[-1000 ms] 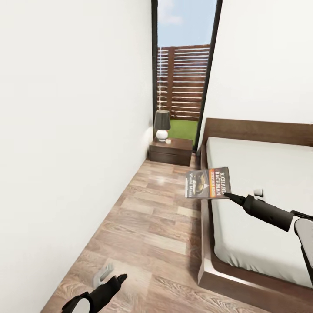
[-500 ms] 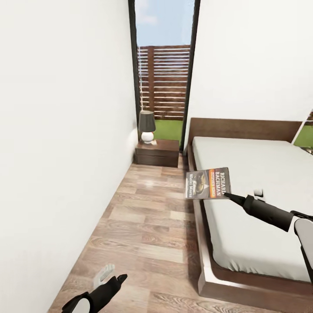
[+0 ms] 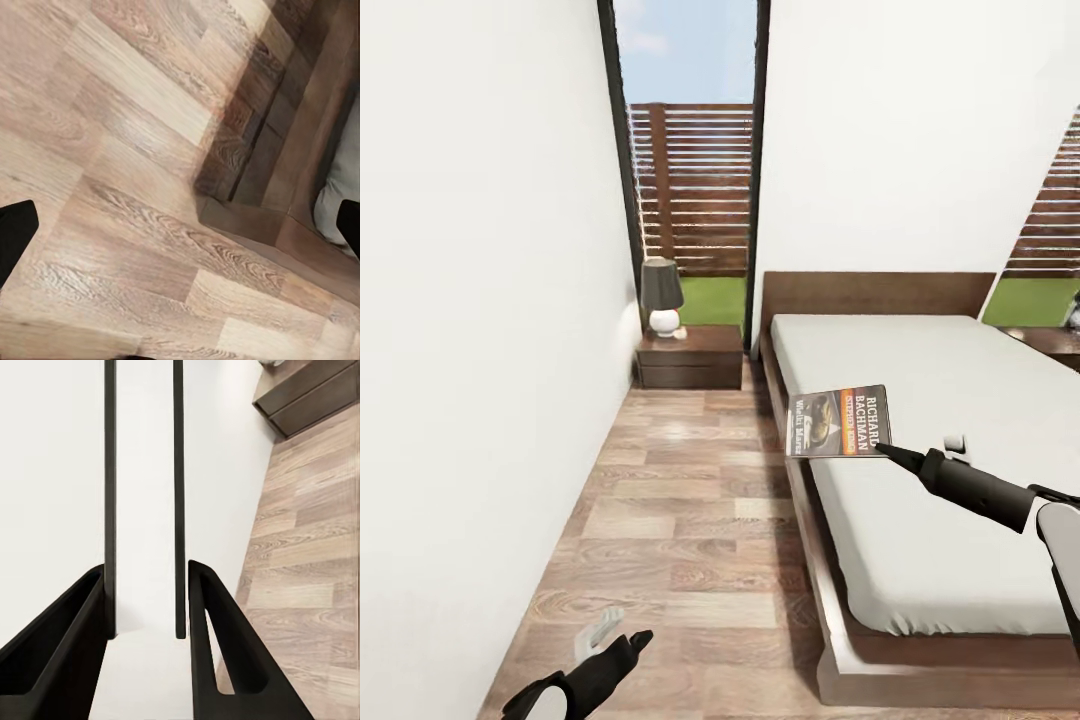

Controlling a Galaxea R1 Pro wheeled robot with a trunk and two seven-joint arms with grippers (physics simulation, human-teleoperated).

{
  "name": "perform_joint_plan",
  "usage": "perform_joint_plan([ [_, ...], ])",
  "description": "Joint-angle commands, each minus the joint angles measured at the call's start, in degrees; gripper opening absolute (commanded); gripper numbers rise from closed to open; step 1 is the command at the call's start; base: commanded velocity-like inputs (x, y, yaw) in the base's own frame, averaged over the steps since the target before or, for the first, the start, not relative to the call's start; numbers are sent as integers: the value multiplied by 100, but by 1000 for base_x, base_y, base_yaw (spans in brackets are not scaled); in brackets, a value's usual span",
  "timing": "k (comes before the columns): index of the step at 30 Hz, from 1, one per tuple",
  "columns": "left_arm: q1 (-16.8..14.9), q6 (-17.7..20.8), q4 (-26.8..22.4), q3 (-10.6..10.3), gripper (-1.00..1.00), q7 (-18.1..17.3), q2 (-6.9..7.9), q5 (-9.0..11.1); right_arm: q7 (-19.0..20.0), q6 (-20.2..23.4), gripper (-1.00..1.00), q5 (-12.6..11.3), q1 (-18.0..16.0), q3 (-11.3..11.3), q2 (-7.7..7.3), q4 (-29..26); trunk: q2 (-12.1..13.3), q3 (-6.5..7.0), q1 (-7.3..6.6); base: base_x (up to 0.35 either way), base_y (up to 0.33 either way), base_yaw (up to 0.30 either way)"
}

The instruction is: In the bedroom, move the book from the bed onto either nightstand, and place the two sandals side by side next to the bed.

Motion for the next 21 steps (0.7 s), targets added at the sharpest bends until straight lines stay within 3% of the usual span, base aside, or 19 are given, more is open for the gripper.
perform_joint_plan([
  [1,-2,3,-11,-17,100,53,7,61,48,37,-100,-11,-8,-7,2,-2,-3,-5,2,260,217,-266],
  [16,-2,1,14,-15,100,59,7,78,48,37,-100,-14,-8,-7,2,-2,-3,-5,2,257,232,-265],
  [21,-2,-3,15,-16,100,57,7,66,48,37,-100,-12,-5,-7,2,-2,-3,-5,2,258,219,-132],
])
